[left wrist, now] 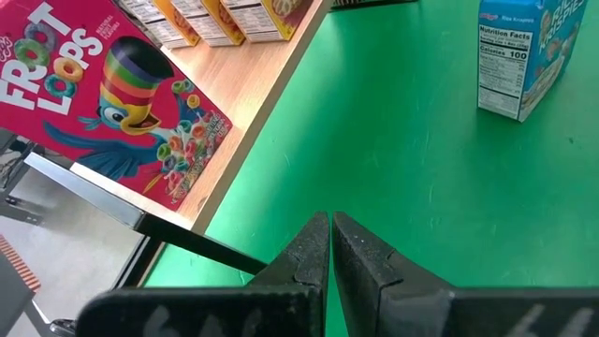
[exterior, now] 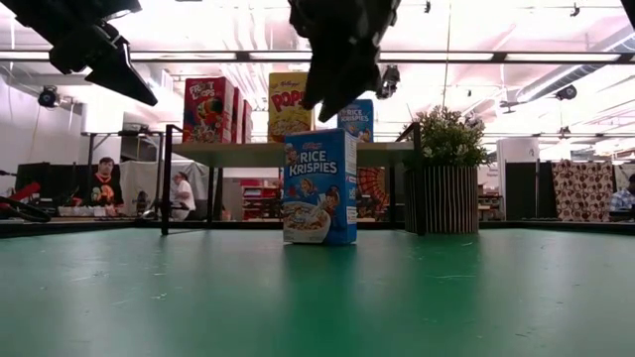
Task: Stack cereal on shelf
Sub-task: Put the top blue cereal box on the shelf aligned with the other blue cereal box
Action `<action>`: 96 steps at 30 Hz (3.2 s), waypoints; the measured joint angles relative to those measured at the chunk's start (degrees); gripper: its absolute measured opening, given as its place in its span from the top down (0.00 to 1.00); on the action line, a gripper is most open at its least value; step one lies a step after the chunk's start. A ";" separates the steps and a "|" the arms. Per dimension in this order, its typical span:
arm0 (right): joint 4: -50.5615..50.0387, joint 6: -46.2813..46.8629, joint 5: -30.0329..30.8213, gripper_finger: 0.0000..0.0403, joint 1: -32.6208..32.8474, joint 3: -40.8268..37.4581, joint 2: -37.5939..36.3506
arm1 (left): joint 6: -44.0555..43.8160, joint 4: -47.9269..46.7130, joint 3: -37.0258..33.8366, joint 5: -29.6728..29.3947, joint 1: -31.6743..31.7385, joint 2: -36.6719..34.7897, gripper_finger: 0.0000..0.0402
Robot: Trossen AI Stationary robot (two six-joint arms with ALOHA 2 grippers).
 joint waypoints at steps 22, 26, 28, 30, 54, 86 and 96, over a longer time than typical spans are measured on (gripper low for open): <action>-0.22 0.70 4.54 0.40 1.05 0.00 5.17 | 0.00 -0.02 -0.11 0.00 0.00 -0.02 1.00; -0.22 0.61 4.52 0.46 1.05 0.00 5.17 | -0.01 -0.02 -0.11 0.00 0.00 -0.02 1.00; -0.25 0.45 4.46 0.48 1.05 0.00 5.17 | -0.01 -0.01 -0.11 0.00 0.00 -0.02 1.00; -0.21 0.42 4.42 0.51 1.05 0.00 5.17 | -0.01 0.00 -0.11 0.00 -0.01 -0.02 1.00; -28.06 -8.71 1.77 0.57 1.01 17.36 3.09 | -0.02 0.28 -0.11 0.00 0.01 -0.02 1.00; -34.71 -44.29 -14.12 0.57 -28.74 36.75 2.37 | 0.85 1.65 -0.11 0.02 0.00 -0.02 1.00; -31.85 -49.08 -15.85 0.58 -33.43 34.78 2.37 | 0.83 2.12 -0.11 0.02 0.01 -0.02 1.00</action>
